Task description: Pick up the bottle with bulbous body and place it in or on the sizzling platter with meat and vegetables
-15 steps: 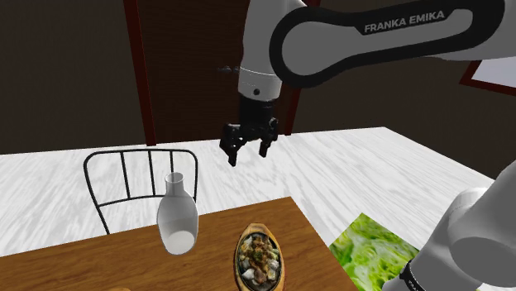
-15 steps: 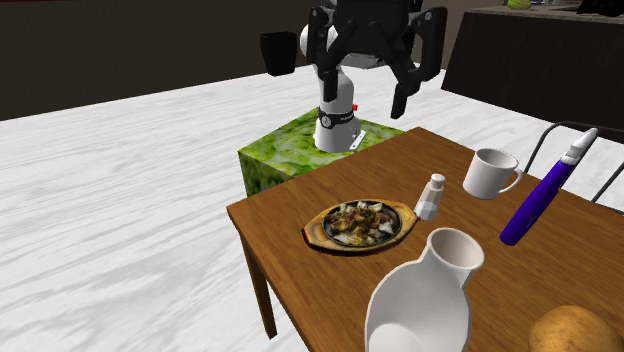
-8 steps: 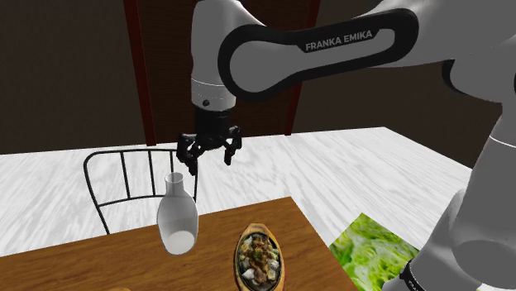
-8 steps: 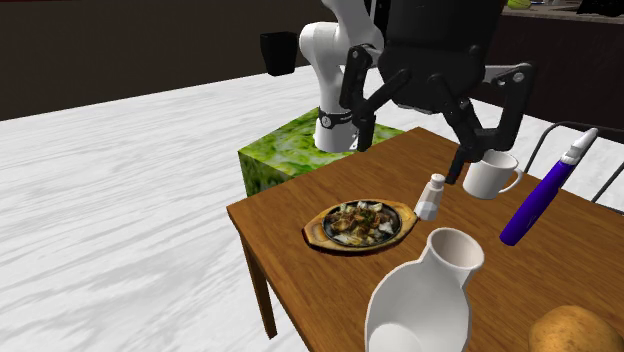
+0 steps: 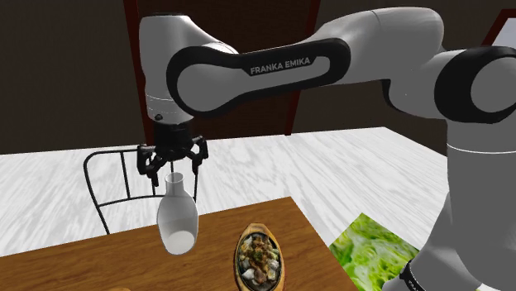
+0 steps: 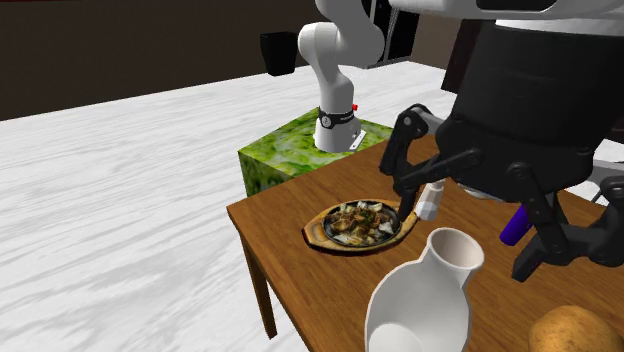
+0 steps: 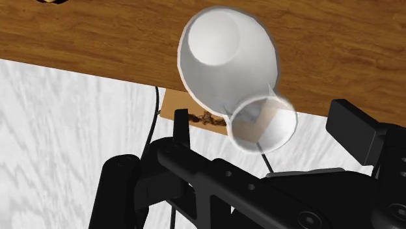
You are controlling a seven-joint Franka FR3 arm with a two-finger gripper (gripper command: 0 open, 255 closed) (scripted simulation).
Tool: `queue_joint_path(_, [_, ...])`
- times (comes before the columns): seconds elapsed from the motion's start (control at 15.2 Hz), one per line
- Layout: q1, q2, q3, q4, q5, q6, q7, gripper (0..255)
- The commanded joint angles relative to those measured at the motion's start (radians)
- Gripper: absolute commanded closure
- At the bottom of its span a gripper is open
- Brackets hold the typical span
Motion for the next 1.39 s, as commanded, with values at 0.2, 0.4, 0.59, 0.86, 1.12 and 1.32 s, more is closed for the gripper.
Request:
queue_joint_path(0.2, [0.003, 0.024, -0.007, -0.036, -0.015, 0.057, 0.012, 0])
queue_joint_path(0.4, [0.003, 0.03, -0.009, -0.049, -0.019, 0.075, 0.014, 0])
queue_joint_path(0.59, [0.003, 0.03, -0.009, -0.049, -0.019, 0.075, 0.014, 0])
queue_joint_path(0.86, [0.003, 0.03, -0.009, -0.049, -0.019, 0.075, 0.014, 255])
queue_joint_path(1.12, [0.003, 0.03, -0.009, -0.049, -0.019, 0.075, 0.014, 255])
queue_joint_path(1.32, [0.003, 0.03, -0.009, -0.049, -0.019, 0.075, 0.014, 255])
